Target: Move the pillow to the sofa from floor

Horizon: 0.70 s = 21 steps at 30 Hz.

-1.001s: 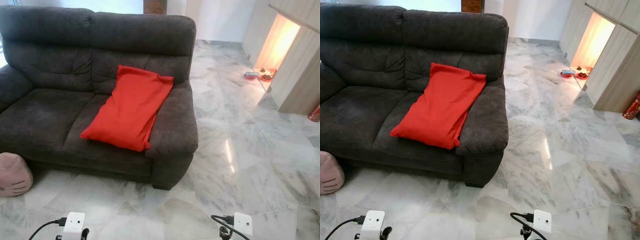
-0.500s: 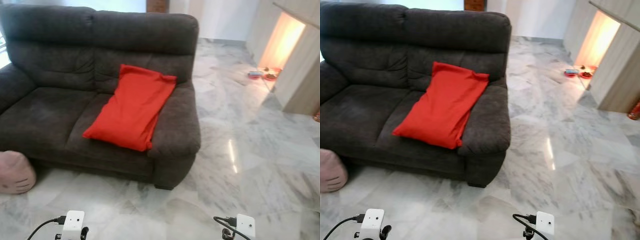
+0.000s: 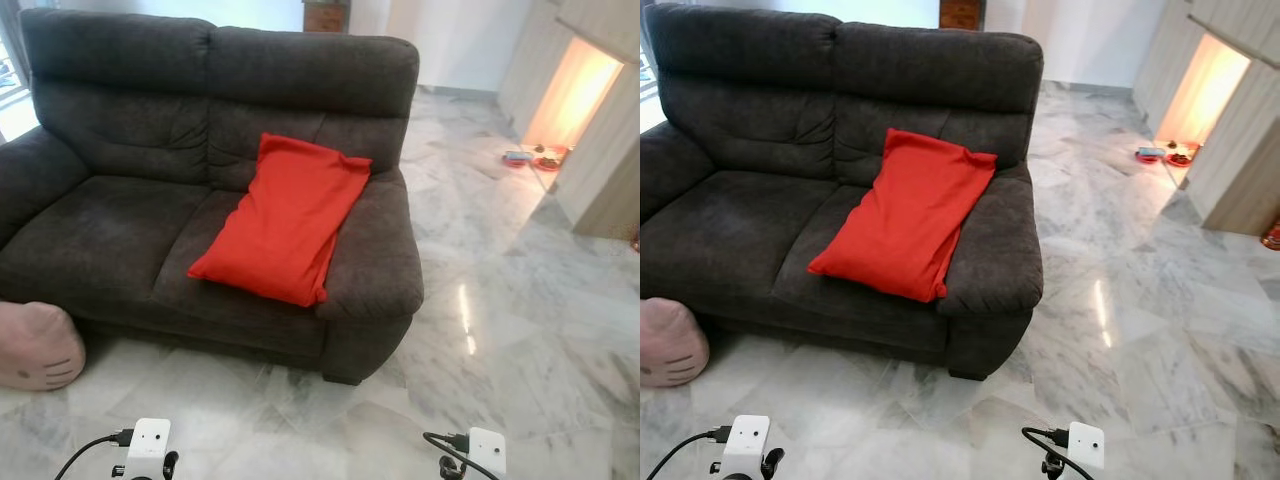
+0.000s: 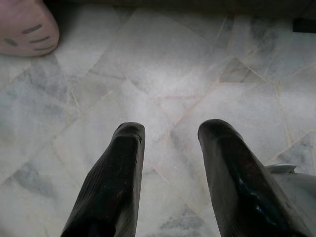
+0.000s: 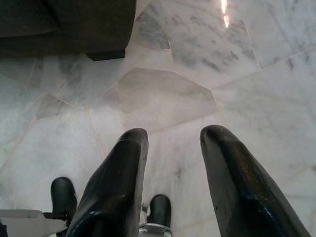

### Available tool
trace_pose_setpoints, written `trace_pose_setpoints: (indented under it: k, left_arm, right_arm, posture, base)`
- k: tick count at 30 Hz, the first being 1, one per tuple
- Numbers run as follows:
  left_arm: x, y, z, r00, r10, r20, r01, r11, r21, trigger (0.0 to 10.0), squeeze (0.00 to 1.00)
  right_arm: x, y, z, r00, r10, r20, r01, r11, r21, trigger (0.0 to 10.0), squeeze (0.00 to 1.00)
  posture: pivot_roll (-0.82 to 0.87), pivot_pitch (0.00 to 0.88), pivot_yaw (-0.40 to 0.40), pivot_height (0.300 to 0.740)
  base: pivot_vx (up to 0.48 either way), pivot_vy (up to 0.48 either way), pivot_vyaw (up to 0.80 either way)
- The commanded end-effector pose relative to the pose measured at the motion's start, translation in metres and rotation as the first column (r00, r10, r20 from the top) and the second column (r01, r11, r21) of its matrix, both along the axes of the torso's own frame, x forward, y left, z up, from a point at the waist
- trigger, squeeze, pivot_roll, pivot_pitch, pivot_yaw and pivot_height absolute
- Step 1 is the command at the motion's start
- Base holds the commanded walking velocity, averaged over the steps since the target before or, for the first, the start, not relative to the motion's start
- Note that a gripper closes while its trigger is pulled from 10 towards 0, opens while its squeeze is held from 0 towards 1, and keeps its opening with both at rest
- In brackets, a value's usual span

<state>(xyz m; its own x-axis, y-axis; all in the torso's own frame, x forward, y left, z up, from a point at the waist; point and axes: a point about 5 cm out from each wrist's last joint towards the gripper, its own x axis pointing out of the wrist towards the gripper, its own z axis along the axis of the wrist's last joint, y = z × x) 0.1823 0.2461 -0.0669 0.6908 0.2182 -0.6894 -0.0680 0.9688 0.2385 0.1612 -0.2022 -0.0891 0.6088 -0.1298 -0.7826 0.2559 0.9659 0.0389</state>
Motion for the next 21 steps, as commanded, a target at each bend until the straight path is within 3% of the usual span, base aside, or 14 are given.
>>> trace_pose_setpoints:
  k: [1, 21]
  left_arm:
    - [0.0016, -0.0025, -0.0005, 1.0, 0.014, -0.005, -0.014, 1.0, -0.008, 10.0, 0.0]
    - [0.0054, -0.0049, 0.0003, 1.0, 0.017, -0.004, -0.018, 1.0, -0.015, 10.0, 0.0]
  right_arm:
    - [-0.003, -0.0022, -0.0012, 1.0, -0.007, -0.016, 0.007, 1.0, -0.001, 10.0, 0.0]
    - [-0.0063, -0.003, -0.003, 0.999, 0.003, -0.04, -0.002, 1.0, 0.018, 10.0, 0.0]
  posture:
    - [0.1, 0.0, -0.065, 0.74]
    - [0.1, 0.0, -0.07, 0.74]
  base:
    - [0.0, 0.334, 0.0]
    - [0.0, 0.332, 0.0]
